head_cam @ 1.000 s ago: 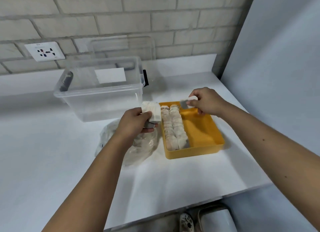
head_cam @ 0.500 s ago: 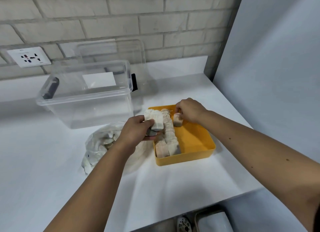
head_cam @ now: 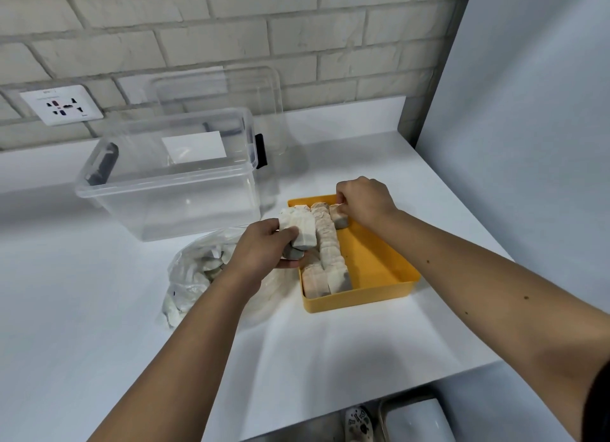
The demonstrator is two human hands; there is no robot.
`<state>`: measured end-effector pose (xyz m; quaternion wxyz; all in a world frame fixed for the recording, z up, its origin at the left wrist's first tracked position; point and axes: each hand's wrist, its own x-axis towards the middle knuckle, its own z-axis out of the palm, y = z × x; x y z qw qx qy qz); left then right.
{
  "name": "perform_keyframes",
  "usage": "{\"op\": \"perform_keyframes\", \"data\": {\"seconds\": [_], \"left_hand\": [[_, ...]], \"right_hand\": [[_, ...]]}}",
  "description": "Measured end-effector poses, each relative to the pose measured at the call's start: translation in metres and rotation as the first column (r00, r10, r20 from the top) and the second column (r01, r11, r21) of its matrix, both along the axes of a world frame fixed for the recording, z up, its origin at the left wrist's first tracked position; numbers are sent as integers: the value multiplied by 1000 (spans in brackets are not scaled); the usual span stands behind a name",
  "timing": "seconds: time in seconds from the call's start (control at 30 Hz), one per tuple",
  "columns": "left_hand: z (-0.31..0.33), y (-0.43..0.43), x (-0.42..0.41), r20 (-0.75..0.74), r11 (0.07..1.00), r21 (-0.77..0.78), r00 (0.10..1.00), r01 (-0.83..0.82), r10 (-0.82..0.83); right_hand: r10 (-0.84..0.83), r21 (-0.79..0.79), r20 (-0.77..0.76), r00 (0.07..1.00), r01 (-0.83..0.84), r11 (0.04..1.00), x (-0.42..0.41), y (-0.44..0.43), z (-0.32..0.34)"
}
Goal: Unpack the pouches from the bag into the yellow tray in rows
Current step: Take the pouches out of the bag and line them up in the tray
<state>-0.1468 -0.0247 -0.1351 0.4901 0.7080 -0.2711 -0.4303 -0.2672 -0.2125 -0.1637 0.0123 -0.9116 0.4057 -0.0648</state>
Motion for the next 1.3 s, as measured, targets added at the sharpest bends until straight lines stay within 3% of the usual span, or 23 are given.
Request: {"op": "perform_keyframes", "data": {"seconds": [0.3,0.37,0.43,0.47,0.53,0.6,0.67,0.8,0.97,1.17,1.3], "left_hand": [[-6,2,0,-33,1000,-19,999,-16,16],[-8,2,0,-61,999,-26,998,-34,32],[-8,2,0,-96,998,-39,994,-48,44],[-9,2,0,-120,997,-48,992,-55,48],[-9,0,-2,-162,996,-64,986,-57,46],[-9,-2,-4,-184,996,-72,982,-51,37],[-9,-4,-7,-184,997,-72,983,-38,24],[-10,-6,-11,-165,997,-69,986,-17,6],[-8,-4,-7,-62,995,-60,995,-79,75],[-8,-2,-3,15,996,-46,997,-73,74],[-8,-2,-3,24,997,-52,998,-60,61]], "right_hand": [[-14,-29,102,995,17,999,-3,3,-3],[-43,-2,219,975,45,999,-6,8,1],[-111,124,428,897,63,990,-9,19,7],[-174,265,540,823,30,964,-10,28,10],[-365,615,620,694,-141,776,-14,47,18],[-423,764,548,722,-225,605,-18,62,22],[-397,785,512,762,-227,576,-22,69,22],[-390,771,542,745,-255,583,-31,66,27],[-396,612,616,681,-97,785,-52,34,33],[-256,440,428,867,48,897,-44,21,6],[-247,400,331,911,102,911,-27,22,-12]]}}
